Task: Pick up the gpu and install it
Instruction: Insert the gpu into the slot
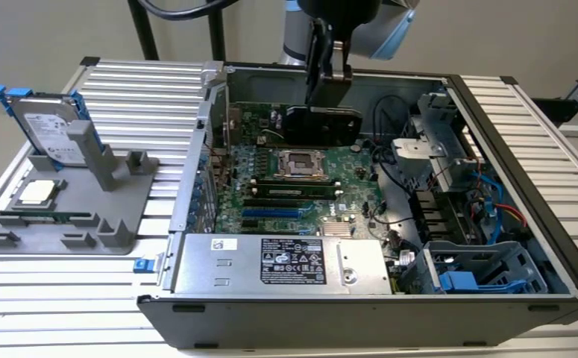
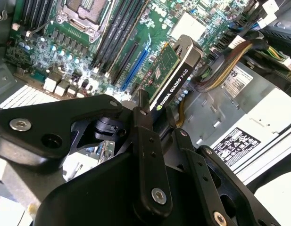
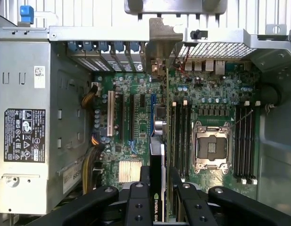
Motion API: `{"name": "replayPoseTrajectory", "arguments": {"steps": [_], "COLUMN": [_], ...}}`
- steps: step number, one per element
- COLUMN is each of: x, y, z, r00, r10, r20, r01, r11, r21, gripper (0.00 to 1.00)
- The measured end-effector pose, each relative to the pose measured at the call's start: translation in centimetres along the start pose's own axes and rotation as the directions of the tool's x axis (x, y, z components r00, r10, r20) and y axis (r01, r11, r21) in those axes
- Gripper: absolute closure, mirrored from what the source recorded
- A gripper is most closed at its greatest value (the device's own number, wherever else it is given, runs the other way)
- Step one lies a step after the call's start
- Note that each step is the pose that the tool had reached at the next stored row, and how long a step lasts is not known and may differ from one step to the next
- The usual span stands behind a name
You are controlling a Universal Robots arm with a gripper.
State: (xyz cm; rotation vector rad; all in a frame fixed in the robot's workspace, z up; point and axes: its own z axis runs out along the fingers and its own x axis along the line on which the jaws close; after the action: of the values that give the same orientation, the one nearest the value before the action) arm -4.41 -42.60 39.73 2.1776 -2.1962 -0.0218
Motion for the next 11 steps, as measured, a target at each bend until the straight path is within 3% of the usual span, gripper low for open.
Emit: {"name": "replayPoseTrajectory", "arguments": {"steps": [11], "x": [-0.01], "y": [-0.02], "z": [0.35], "r00": [1.0000], "r10": [0.000], "r20": [0.0000], "r01": [0.000], "r11": [1.0000], "r21": [0.0000], "gripper": [1.00]}}
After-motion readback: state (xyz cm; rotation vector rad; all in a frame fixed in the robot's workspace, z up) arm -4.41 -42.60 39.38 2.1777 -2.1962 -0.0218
